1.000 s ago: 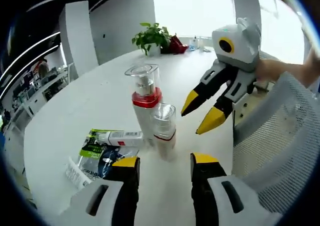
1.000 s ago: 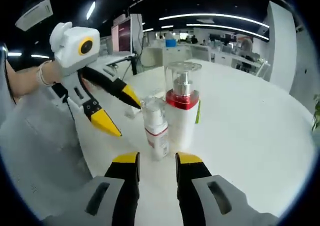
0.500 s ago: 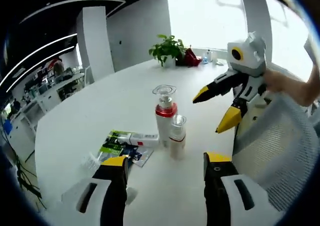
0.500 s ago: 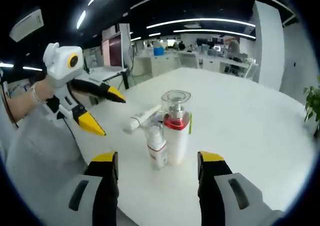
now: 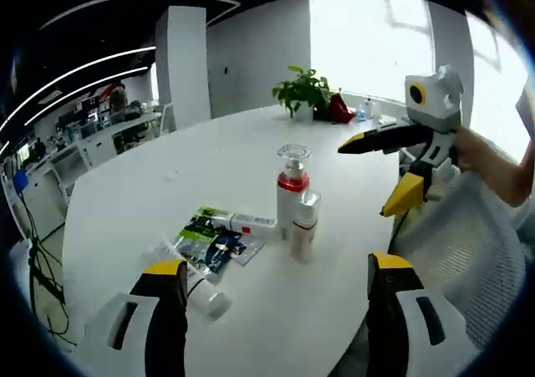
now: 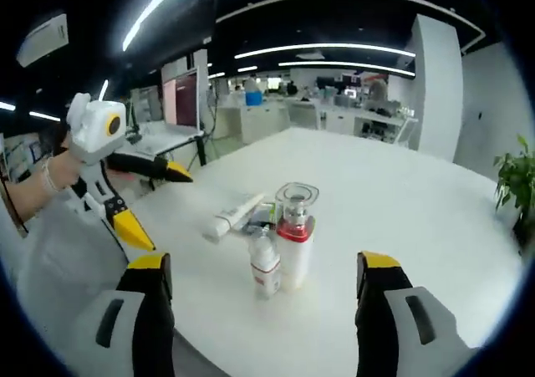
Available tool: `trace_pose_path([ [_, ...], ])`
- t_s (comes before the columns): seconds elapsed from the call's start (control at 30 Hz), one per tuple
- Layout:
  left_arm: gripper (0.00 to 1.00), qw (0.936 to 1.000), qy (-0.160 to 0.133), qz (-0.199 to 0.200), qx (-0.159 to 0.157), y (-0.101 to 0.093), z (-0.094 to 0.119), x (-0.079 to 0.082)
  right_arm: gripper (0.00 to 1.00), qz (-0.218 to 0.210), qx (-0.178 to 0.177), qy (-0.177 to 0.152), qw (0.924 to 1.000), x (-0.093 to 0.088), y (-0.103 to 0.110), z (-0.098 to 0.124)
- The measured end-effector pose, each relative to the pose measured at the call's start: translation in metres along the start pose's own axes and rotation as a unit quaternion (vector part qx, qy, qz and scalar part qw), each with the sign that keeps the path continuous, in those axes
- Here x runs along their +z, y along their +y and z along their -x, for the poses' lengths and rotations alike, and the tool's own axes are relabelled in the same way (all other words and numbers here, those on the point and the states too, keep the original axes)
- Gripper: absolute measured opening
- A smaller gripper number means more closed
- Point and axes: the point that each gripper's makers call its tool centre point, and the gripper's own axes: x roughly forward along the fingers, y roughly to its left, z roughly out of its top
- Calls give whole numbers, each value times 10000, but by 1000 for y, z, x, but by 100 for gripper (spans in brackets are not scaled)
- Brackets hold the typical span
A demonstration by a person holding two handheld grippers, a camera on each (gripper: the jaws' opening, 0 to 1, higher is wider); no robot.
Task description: Arrange the skincare products in the storage area until every visible bottle or jar stands upright without overlapping.
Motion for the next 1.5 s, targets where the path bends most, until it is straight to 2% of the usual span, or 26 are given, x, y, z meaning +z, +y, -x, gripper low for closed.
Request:
trace_pose_path([
  [0.1,95,10000,-15,-15,19,1,4,-1,94,26,17,48,10000,-2,7,-4],
  [0.27,99,9996,-73,237,118,5,8,-5,98,63,18,10,10000,0,13,-3],
  [0.43,99,9989,-153,417,118,-2,9,-8,99,-130,124,-4,9998,-7,17,-7],
  [0.6,99,9971,-170,732,67,0,9,-15,99,70,185,296,9994,-19,28,-9],
  [0.73,99,9978,-165,629,96,1,9,-16,99,150,296,366,9988,-22,34,-10],
  [0.87,99,9976,-121,681,75,-1,11,-21,99,307,78,410,9987,-25,26,-7],
  [1.0,99,9987,-71,489,107,-6,11,-24,99,161,-69,372,9992,-25,17,-4],
  [1.1,99,9983,-133,564,85,-6,10,-23,99,153,-161,268,9994,-22,12,-3],
  [1.27,99,9982,13,588,114,-5,9,-31,99,285,-207,431,9985,-28,11,-4],
  [1.5,99,9979,125,604,193,-2,8,-36,99,275,-180,391,9987,-26,11,-5],
])
